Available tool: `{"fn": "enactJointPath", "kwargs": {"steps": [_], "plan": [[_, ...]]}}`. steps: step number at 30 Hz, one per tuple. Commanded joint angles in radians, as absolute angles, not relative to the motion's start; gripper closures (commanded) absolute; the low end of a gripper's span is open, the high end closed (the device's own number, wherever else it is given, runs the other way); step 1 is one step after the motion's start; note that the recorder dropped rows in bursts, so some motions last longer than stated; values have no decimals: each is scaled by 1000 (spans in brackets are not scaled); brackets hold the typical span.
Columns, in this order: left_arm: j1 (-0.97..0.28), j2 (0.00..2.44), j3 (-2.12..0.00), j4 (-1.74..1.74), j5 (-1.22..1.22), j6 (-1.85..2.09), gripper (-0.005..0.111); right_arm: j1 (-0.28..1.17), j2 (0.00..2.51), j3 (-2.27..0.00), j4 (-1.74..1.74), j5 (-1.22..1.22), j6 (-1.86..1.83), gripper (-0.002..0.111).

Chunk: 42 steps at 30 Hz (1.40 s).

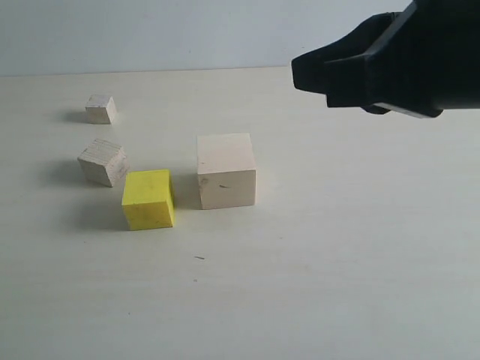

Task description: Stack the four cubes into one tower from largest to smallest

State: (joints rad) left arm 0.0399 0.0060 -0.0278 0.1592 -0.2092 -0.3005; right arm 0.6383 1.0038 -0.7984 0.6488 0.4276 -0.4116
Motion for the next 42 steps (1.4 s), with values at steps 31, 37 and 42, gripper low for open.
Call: {"fn": "enactJointPath", "kwargs": {"steps": [31,37,42], "plan": [[-11,1106,-764,1744,-725,-1645,107,641,932,-795,390,131,-416,108],[-11,1105,-779,1744,-725,-1642,107,641,932,-795,390,178,-389,108],[-11,1105,-779,1676,-565,-1686,107,641,932,-795,390,184,-370,108]]}}
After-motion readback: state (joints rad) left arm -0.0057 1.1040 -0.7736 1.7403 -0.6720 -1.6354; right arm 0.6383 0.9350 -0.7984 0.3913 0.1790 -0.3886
